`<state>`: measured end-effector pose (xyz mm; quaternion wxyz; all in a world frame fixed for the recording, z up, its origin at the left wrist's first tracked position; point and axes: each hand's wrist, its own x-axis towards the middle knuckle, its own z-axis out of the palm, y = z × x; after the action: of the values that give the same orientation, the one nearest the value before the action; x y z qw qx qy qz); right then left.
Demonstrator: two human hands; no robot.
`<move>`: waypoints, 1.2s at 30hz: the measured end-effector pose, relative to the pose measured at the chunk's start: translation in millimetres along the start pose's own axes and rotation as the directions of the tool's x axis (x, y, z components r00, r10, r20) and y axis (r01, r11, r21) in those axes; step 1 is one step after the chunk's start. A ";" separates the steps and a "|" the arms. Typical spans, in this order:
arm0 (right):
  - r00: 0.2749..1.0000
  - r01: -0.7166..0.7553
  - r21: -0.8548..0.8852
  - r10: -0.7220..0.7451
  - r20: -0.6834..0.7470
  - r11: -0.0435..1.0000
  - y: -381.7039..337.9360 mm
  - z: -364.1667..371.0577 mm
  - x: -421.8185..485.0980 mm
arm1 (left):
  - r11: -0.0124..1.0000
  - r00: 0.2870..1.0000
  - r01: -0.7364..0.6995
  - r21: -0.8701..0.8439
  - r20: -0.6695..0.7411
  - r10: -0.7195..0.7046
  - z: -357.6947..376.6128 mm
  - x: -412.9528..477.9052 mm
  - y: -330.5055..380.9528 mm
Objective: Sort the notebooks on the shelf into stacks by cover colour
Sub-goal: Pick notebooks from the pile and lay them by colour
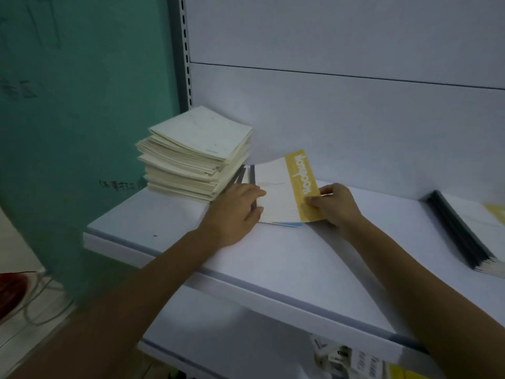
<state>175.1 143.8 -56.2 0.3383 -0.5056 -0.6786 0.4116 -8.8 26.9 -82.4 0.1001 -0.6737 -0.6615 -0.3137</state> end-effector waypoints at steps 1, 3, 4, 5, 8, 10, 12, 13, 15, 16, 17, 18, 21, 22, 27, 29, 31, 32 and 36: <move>0.999 -0.024 0.095 0.027 -0.031 0.995 -2.2 -5.2 -0.9 | 1.000 1.000 0.004 -0.009 0.026 -0.004 0.2 -0.7 -0.1; 0.993 -0.048 0.227 0.072 -0.098 0.973 -7.4 -14.8 -4.5 | 0.999 0.999 -0.028 -0.038 0.046 0.030 1.2 -1.5 -1.7; 0.988 -0.042 0.249 0.078 -0.137 0.968 -9.2 -18.6 -7.1 | 0.998 0.997 -0.045 -0.037 0.060 0.047 1.8 -1.5 -1.6; 0.982 -0.025 0.258 0.072 -0.173 0.966 -10.5 -21.3 -9.9 | 0.999 0.994 -0.048 -0.023 0.096 0.050 2.7 -0.9 -1.3; 0.971 0.030 0.254 0.033 -0.238 0.967 -15.6 -24.2 -22.7 | 0.998 0.964 0.036 0.051 0.262 -0.048 4.6 1.8 -1.6; 0.966 0.041 0.251 0.026 -0.258 0.967 -17.3 -24.9 -32.6 | 0.996 0.946 0.069 0.050 0.314 -0.081 3.8 2.5 -1.1; 0.956 0.035 0.269 0.047 -0.289 0.962 -17.4 -27.2 -43.6 | 0.997 0.947 0.047 0.057 0.315 -0.062 2.0 2.5 1.7; 0.951 0.029 0.283 0.061 -0.303 0.959 -16.6 -28.7 -49.2 | 0.996 0.945 0.022 0.086 0.323 -0.049 1.5 2.9 3.1; 0.941 0.014 0.321 0.096 -0.324 0.947 -14.8 -31.7 -61.3 | 0.979 0.947 -0.058 0.195 0.322 -0.009 -2.8 3.3 7.5; 0.936 0.005 0.349 0.119 -0.333 0.937 -14.2 -33.3 -68.1 | 0.961 0.959 -0.121 0.249 0.279 0.048 -5.8 3.1 9.9; 0.929 -0.003 0.383 0.145 -0.342 0.924 -13.2 -35.1 -74.7 | 0.938 0.964 -0.218 0.268 0.212 0.163 -6.1 2.8 11.6; 0.921 -0.010 0.423 0.173 -0.349 0.906 -12.7 -36.8 -81.9 | 0.906 0.946 -0.315 0.283 0.166 0.277 -7.9 1.8 13.2; 0.895 -0.009 0.541 0.248 -0.370 0.841 -10.5 -41.9 -102.5 | 0.843 0.907 -0.410 0.348 0.255 0.336 -16.3 -4.0 13.8; 0.888 -0.005 0.562 0.262 -0.378 0.827 -10.1 -43.0 -108.8 | 0.833 0.902 -0.412 0.369 0.295 0.315 -19.0 -6.5 12.7; 0.861 0.011 0.579 0.286 -0.420 0.815 -7.0 -40.0 -135.1 | 0.850 0.924 -0.382 0.363 0.164 0.346 -31.7 -24.4 11.9; 0.848 0.018 0.566 0.287 -0.445 0.824 -4.7 -37.8 -144.7 | 0.869 0.939 -0.342 0.356 0.110 0.325 -36.4 -29.7 12.9; 0.834 0.031 0.547 0.280 -0.476 0.837 -3.5 -36.6 -154.2 | 0.868 0.929 -0.358 0.345 0.036 0.369 -43.9 -32.0 13.3; 0.827 0.036 0.533 0.274 -0.491 0.846 -2.8 -36.7 -158.4 | 0.863 0.917 -0.374 0.341 -0.005 0.399 -45.2 -32.3 12.6; 0.824 0.024 0.483 0.257 -0.505 0.875 -1.2 -38.5 -175.6 | 0.777 0.775 -0.519 0.356 -0.186 0.604 -38.8 -36.4 15.6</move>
<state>254.0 -17.5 -46.0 0.6056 -0.5473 -0.3975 0.4192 -2.6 -26.2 -67.8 0.3816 -0.7664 -0.4432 -0.2656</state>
